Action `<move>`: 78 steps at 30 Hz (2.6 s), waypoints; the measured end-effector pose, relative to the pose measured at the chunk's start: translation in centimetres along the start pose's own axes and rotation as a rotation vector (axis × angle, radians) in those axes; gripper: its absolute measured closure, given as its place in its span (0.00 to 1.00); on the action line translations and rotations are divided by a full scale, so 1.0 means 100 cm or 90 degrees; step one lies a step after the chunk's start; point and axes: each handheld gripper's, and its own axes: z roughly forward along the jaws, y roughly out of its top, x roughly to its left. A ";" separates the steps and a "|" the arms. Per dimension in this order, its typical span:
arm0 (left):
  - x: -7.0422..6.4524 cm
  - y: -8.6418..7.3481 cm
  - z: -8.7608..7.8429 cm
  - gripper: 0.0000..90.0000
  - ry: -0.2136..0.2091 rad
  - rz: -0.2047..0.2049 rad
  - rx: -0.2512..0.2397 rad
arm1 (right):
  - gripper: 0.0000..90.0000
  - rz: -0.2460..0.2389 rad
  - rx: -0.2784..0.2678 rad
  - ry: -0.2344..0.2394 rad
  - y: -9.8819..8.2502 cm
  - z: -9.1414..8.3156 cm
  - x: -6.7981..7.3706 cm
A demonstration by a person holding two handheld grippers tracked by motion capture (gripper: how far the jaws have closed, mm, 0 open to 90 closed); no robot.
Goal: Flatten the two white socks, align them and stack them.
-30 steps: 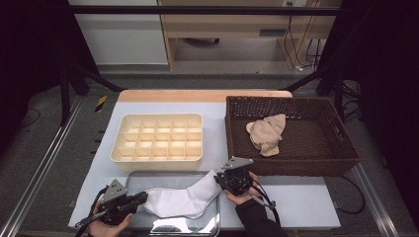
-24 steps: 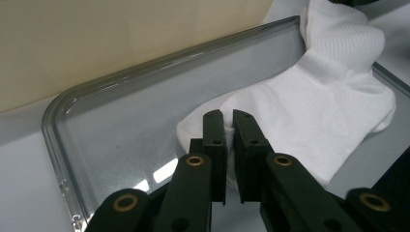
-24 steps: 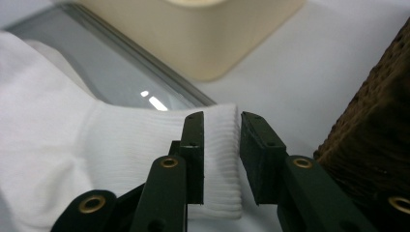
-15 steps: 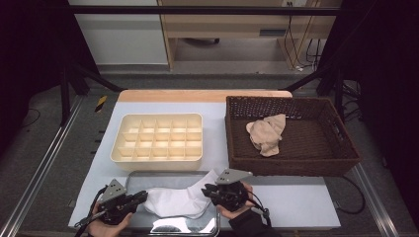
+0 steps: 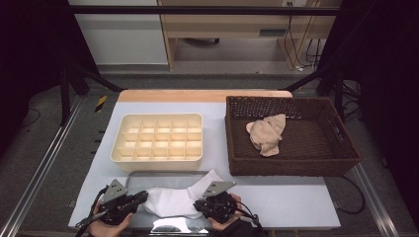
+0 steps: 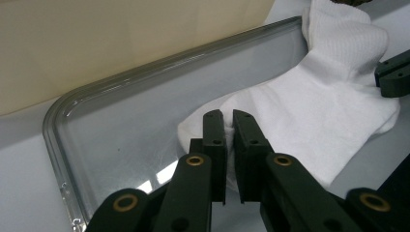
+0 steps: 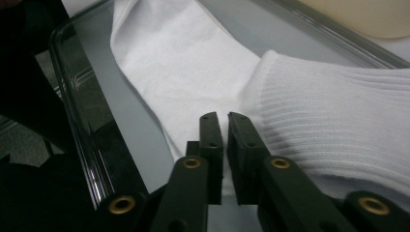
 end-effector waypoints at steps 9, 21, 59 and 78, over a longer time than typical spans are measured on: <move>0.001 0.000 0.000 0.93 -0.002 -0.003 -0.002 | 1.00 -0.003 -0.026 0.024 0.006 -0.011 0.002; 0.002 0.002 -0.001 0.93 -0.007 -0.011 -0.017 | 0.95 -0.017 0.026 0.024 0.001 -0.002 0.008; 0.002 0.007 0.013 0.72 0.020 -0.023 -0.031 | 0.92 0.015 -0.046 -0.111 0.001 -0.023 -0.035; -0.006 0.003 0.023 0.64 0.063 0.047 0.046 | 0.77 0.071 -0.038 -0.199 -0.011 -0.020 -0.073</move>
